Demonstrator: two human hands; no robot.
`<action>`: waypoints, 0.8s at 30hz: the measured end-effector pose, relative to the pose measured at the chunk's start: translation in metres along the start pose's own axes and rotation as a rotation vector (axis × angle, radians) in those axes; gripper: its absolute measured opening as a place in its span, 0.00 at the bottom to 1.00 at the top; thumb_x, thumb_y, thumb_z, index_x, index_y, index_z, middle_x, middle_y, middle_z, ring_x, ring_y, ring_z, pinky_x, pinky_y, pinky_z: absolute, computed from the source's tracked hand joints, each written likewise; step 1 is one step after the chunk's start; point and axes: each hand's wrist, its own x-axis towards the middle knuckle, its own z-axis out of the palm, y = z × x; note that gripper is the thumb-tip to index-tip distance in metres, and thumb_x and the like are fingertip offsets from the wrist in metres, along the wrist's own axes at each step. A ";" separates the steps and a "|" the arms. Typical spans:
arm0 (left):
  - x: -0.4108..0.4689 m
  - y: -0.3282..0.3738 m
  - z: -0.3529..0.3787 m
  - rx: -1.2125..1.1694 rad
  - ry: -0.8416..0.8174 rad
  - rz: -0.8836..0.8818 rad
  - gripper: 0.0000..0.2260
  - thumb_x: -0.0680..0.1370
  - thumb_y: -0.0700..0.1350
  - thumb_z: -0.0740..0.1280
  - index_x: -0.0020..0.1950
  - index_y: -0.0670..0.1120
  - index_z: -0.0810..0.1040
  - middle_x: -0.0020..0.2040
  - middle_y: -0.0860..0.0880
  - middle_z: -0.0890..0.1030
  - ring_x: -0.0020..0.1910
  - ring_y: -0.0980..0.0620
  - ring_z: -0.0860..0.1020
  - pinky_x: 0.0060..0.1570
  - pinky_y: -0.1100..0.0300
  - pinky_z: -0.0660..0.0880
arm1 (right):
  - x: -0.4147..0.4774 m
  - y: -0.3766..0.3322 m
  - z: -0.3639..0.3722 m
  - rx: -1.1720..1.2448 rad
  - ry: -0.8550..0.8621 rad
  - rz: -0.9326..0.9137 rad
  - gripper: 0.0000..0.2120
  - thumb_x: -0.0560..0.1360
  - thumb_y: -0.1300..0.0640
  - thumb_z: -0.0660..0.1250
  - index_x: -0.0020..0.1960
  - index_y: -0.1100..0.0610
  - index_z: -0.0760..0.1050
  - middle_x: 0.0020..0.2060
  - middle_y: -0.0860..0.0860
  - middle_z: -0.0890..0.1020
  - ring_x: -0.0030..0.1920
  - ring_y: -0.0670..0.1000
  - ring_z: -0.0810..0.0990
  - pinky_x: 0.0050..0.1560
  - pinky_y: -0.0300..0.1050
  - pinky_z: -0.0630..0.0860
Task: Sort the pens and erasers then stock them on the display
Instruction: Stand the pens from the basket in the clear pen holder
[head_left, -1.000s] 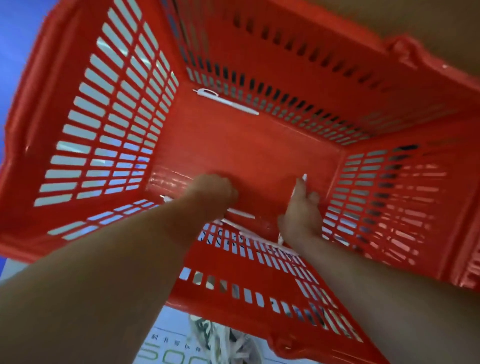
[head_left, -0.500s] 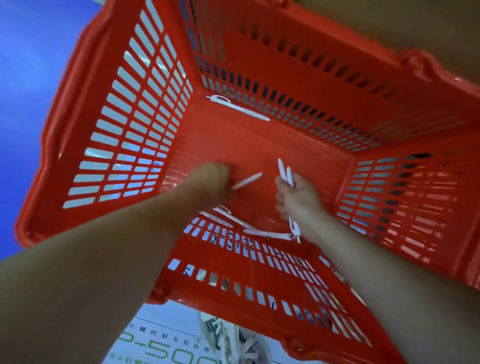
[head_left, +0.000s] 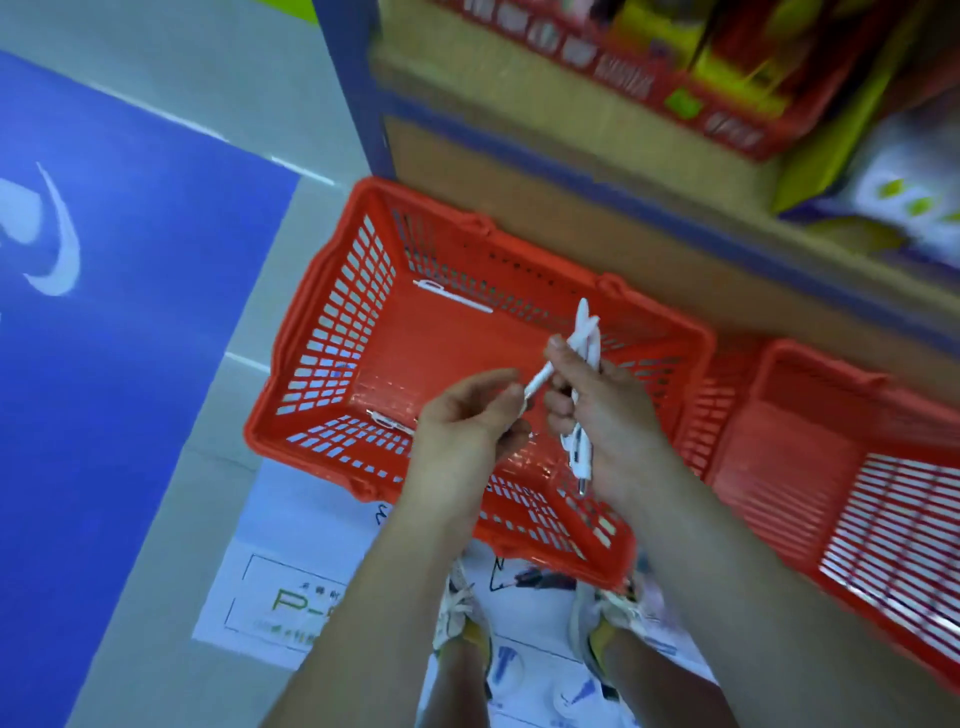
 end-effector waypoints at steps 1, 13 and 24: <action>-0.017 0.016 0.004 -0.030 0.028 0.018 0.05 0.75 0.35 0.67 0.48 0.44 0.80 0.37 0.49 0.81 0.33 0.56 0.78 0.36 0.65 0.77 | -0.018 -0.015 0.002 0.029 0.012 0.012 0.13 0.77 0.58 0.66 0.35 0.57 0.69 0.25 0.49 0.67 0.20 0.43 0.63 0.19 0.33 0.58; -0.234 0.200 0.059 -0.045 -0.007 0.233 0.07 0.77 0.32 0.63 0.48 0.40 0.80 0.38 0.44 0.83 0.34 0.53 0.83 0.36 0.68 0.78 | -0.251 -0.194 -0.006 0.112 -0.063 -0.054 0.05 0.76 0.59 0.66 0.41 0.58 0.73 0.30 0.52 0.75 0.21 0.44 0.62 0.19 0.34 0.57; -0.408 0.278 0.169 0.159 -0.142 0.370 0.04 0.74 0.34 0.68 0.43 0.40 0.82 0.33 0.46 0.82 0.32 0.53 0.81 0.35 0.66 0.79 | -0.421 -0.291 -0.091 0.005 -0.198 -0.258 0.08 0.75 0.58 0.67 0.38 0.59 0.74 0.33 0.59 0.73 0.24 0.47 0.62 0.22 0.37 0.60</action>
